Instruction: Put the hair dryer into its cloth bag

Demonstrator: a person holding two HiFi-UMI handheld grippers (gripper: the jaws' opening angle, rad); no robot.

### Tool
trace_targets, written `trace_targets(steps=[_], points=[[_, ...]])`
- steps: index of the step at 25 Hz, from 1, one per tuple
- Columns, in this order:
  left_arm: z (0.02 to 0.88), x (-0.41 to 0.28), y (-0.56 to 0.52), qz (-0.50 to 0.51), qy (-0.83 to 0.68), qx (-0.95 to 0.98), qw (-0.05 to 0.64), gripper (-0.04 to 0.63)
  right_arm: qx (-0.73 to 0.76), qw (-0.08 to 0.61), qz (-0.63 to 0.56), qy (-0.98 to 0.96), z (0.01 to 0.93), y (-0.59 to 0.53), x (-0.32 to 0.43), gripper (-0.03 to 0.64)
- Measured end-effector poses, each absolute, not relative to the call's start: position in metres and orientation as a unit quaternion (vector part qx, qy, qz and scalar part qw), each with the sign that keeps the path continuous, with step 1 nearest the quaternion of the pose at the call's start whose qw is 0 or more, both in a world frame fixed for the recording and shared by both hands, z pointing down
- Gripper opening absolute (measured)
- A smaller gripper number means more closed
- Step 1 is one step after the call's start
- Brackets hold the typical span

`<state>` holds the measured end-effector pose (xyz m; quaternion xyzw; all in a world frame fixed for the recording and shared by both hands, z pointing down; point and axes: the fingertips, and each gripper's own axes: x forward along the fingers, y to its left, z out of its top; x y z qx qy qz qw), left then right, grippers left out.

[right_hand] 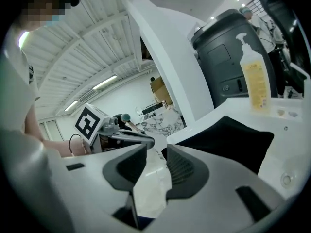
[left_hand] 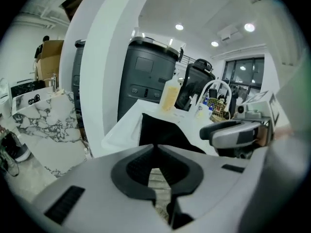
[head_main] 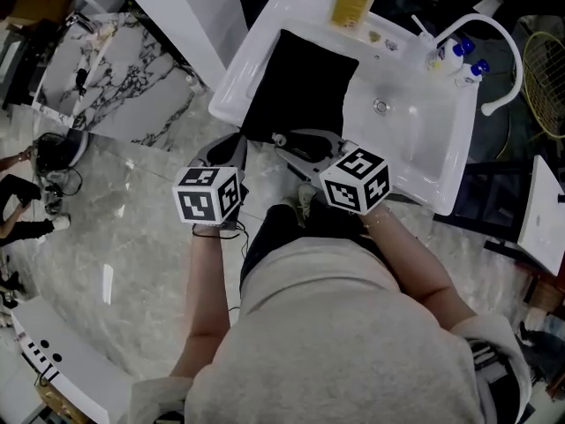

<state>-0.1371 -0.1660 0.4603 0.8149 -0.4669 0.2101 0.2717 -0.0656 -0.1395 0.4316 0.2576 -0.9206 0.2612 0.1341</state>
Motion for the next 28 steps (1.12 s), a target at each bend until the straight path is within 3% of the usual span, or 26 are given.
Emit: trace_targets(steps=[5, 13, 28], points=[[0.422, -0.109, -0.165, 0.135, -0.434, 0.846, 0.279, 0.018, 0.256, 0.106, 0.246, -0.929, 0.405, -0.149, -0.052, 0.0], [0.373, -0.087, -0.168, 0.083, -0.431, 0.867, 0.237, 0.012, 0.272, 0.06, 0.192, -0.941, 0.357, -0.162, -0.039, -0.002], [0.382, -0.077, -0.174, 0.143, -0.45, 0.862, 0.185, 0.008, 0.291, 0.123, 0.15, -0.937, 0.368, -0.18, -0.025, -0.002]])
